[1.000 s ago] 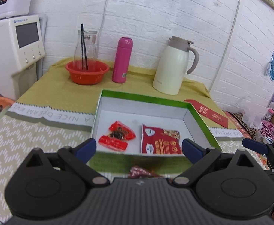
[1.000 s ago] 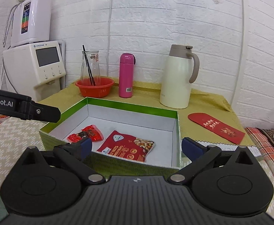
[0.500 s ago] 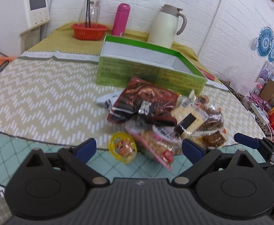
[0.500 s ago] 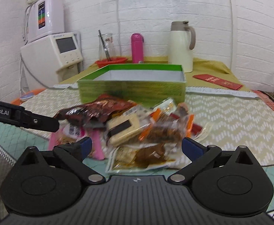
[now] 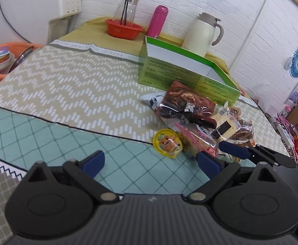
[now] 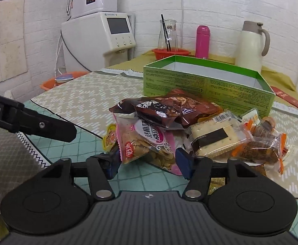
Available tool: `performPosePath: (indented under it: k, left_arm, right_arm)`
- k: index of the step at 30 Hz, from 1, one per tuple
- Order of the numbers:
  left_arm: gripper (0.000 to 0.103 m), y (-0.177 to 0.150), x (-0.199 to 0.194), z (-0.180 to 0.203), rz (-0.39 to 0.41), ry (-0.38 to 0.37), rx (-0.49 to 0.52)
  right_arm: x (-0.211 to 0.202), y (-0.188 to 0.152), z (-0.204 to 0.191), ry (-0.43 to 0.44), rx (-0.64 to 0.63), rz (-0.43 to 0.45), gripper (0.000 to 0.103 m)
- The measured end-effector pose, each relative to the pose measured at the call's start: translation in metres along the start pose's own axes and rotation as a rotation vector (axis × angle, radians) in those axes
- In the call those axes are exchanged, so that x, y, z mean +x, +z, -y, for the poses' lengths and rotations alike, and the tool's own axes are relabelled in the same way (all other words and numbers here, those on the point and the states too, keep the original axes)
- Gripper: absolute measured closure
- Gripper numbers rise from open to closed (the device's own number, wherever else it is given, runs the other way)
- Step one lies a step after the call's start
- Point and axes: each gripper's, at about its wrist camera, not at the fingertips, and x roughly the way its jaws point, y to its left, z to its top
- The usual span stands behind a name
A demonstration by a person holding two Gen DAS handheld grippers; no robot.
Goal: Organize snacks
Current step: 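Move the right tool back to the pile and grasp the pink-labelled cookie bag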
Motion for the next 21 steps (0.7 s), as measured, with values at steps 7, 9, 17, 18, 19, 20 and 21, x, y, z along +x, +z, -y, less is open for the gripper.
performPosePath:
  k: [7,9,17,18,19,20,21]
  left_arm:
    - [0.007,-0.001,0.015,0.03,-0.032,-0.123,0.078]
    - [0.007,-0.003,0.018,0.039,-0.039,-0.145,0.108]
    - [0.009,0.002,0.026,0.066,-0.031,-0.184,0.175]
    - [0.01,0.002,0.027,0.069,-0.032,-0.186,0.185]
    - [0.011,0.002,0.028,0.072,-0.03,-0.184,0.197]
    - [0.011,0.002,0.028,0.075,-0.025,-0.18,0.207]
    - [0.015,0.002,0.028,0.077,-0.02,-0.179,0.216]
  right_arm:
    - [-0.034,-0.02,0.014,0.002,0.012,-0.026,0.062]
    - [-0.039,-0.024,0.02,-0.013,0.04,-0.036,0.058]
    - [-0.057,-0.024,0.04,-0.127,0.107,0.016,0.017]
    - [-0.056,-0.023,0.043,-0.164,0.109,0.021,0.005]
    - [-0.055,-0.022,0.046,-0.192,0.11,0.019,0.004]
    - [-0.054,-0.021,0.048,-0.21,0.113,0.017,0.004]
    - [-0.054,-0.02,0.05,-0.215,0.118,0.019,0.004]
